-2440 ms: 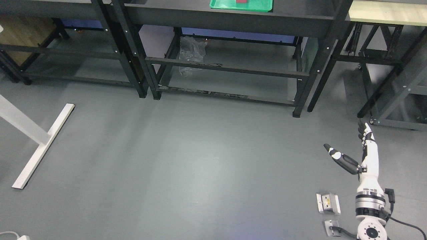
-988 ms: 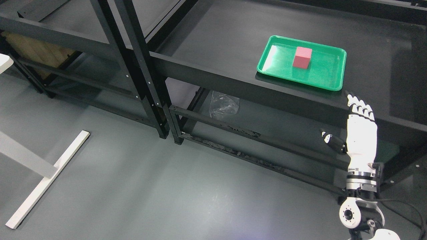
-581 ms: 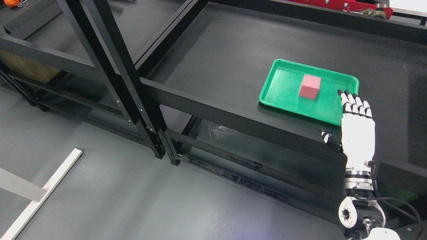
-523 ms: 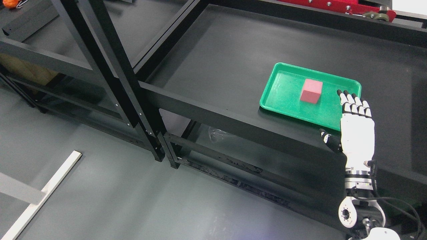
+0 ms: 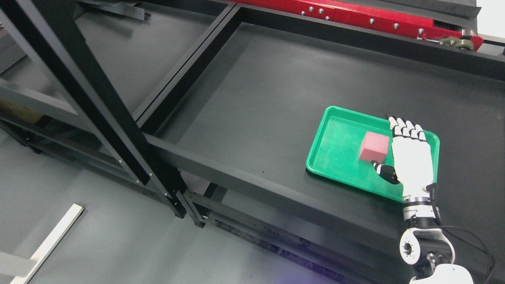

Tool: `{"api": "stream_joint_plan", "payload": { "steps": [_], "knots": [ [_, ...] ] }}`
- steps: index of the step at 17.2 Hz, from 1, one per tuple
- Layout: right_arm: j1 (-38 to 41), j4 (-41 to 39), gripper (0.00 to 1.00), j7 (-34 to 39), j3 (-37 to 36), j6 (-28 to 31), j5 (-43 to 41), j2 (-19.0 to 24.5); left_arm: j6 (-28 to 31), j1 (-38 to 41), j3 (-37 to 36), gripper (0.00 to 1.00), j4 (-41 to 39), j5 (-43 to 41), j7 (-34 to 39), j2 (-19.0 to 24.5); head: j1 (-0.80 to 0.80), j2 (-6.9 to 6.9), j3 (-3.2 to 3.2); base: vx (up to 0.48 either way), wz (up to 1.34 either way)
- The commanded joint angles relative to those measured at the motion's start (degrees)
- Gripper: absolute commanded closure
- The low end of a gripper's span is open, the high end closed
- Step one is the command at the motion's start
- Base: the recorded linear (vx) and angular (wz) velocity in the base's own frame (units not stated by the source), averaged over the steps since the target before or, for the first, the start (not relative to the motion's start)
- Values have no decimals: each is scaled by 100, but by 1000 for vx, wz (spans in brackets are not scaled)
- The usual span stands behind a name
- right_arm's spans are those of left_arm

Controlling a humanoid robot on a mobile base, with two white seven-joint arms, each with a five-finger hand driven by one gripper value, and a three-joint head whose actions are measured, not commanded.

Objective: Pick pink block from left shelf to tray
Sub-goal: 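Reach the right hand over the pink cube in the green tray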

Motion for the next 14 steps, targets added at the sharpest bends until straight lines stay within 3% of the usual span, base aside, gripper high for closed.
{"api": "stream_joint_plan", "payload": {
  "steps": [1, 6, 14],
  "knots": [
    [36, 488, 1, 827, 234, -17, 67, -57, -2, -131, 0, 0, -100, -9, 0, 100, 0, 0, 0, 249, -49],
    [28, 796, 1, 1231, 419, -26, 102, -144, -2, -131, 0, 0, -100, -9, 0, 100, 0, 0, 0, 171, -20],
    [28, 1034, 2, 1249, 332, 44, 111, -189, -2, -131, 0, 0, -100, -9, 0, 100, 0, 0, 0, 92, 0]
  ]
}}
